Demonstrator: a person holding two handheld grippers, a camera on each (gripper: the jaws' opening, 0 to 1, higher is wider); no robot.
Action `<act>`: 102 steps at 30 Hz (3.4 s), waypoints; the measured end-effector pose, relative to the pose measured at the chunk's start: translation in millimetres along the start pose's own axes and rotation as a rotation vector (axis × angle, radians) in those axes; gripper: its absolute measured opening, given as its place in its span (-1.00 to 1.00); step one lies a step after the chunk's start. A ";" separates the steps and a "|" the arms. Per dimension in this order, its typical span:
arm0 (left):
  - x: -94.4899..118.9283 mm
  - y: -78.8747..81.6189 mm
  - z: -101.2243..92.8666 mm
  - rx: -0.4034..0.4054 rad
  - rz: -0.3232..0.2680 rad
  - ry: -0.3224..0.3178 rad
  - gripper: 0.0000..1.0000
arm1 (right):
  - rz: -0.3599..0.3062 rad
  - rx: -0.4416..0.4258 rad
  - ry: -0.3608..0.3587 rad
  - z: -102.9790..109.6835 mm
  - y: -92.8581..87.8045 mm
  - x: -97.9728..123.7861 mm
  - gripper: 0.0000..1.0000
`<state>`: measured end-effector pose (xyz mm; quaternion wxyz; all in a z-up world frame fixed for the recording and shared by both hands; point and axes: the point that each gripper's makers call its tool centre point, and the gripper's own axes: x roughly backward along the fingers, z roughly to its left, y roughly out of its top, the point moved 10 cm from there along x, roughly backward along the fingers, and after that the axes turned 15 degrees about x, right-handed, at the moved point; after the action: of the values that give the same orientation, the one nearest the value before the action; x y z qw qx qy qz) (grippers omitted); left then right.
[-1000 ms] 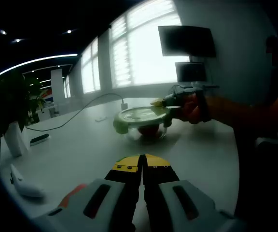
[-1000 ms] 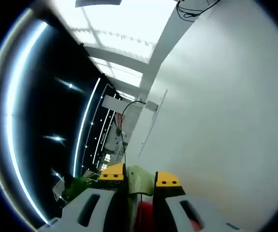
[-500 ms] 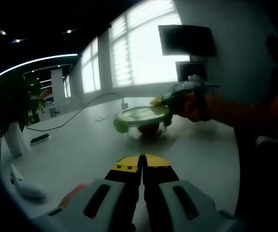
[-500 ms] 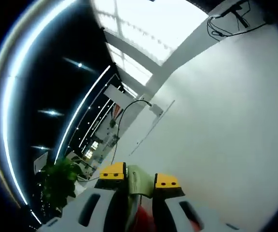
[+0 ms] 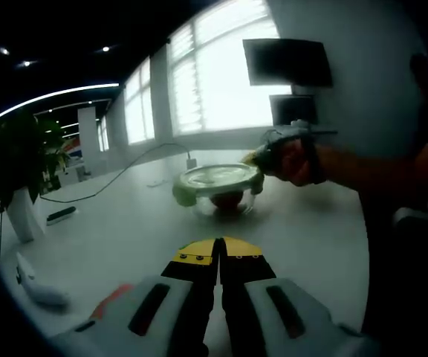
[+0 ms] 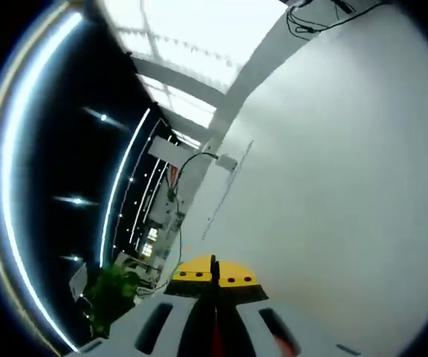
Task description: Open container latches remove lid place lid upside down on tabletop take tomato from container place on tabletop
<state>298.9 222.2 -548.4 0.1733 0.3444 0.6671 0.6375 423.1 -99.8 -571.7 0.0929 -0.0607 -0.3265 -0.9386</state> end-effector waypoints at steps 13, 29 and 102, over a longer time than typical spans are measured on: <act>-0.8 -0.1 1.1 0.000 0.005 0.005 -0.97 | 0.088 -0.237 0.034 -6.6 -9.0 2.8 -0.43; 0.1 46.2 5.0 -0.063 -0.021 0.045 -0.66 | 0.190 -0.244 0.123 -3.1 -0.7 0.5 -0.34; -222.8 109.4 -52.8 -0.474 1.174 -0.373 0.42 | 0.426 -0.335 0.323 -42.8 3.7 39.5 -0.71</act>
<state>446.1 26.5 -482.0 -0.0190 0.7081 0.1688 0.6853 383.1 -134.7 -595.9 0.3269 0.0077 -0.1285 -0.9362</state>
